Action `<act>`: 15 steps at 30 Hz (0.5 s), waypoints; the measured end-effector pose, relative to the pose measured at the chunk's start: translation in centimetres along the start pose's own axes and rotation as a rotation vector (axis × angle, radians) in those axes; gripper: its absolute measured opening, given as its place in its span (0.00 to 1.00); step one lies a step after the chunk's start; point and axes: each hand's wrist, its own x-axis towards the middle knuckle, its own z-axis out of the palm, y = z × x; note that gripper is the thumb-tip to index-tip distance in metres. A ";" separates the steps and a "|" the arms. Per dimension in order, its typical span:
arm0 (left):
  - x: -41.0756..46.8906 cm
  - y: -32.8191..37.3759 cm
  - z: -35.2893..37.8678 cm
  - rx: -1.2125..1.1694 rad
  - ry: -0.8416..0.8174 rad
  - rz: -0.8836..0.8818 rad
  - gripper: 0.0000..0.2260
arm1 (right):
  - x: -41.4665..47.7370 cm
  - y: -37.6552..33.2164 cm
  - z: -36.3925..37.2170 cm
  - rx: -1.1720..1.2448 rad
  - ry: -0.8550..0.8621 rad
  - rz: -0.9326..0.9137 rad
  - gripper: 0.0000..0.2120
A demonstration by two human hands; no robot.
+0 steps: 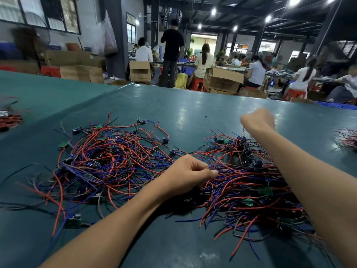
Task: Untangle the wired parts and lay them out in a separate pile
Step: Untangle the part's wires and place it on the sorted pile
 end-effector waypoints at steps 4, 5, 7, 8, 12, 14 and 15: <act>-0.2 0.5 0.2 0.214 -0.047 0.016 0.24 | -4.3 -6.8 0.8 0.047 -0.427 -0.411 0.06; -0.3 0.6 0.2 0.313 -0.052 0.023 0.23 | -5.5 -8.0 1.3 0.002 -0.573 -0.462 0.05; -0.4 0.9 0.4 0.513 -0.053 0.053 0.23 | -7.4 -9.5 2.9 -0.137 -0.726 -0.545 0.05; -0.5 1.1 0.5 0.584 -0.045 0.074 0.23 | -8.0 -9.9 3.8 -0.199 -0.732 -0.582 0.07; -0.7 1.3 0.6 0.643 -0.015 0.147 0.23 | -9.0 -8.9 6.7 -0.356 -0.788 -0.634 0.16; -0.6 1.3 0.5 0.649 -0.020 0.165 0.24 | -9.1 -7.8 7.7 -0.368 -0.766 -0.661 0.17; -0.6 1.3 0.5 0.655 -0.024 0.162 0.24 | -9.1 -7.2 8.0 -0.339 -0.735 -0.667 0.15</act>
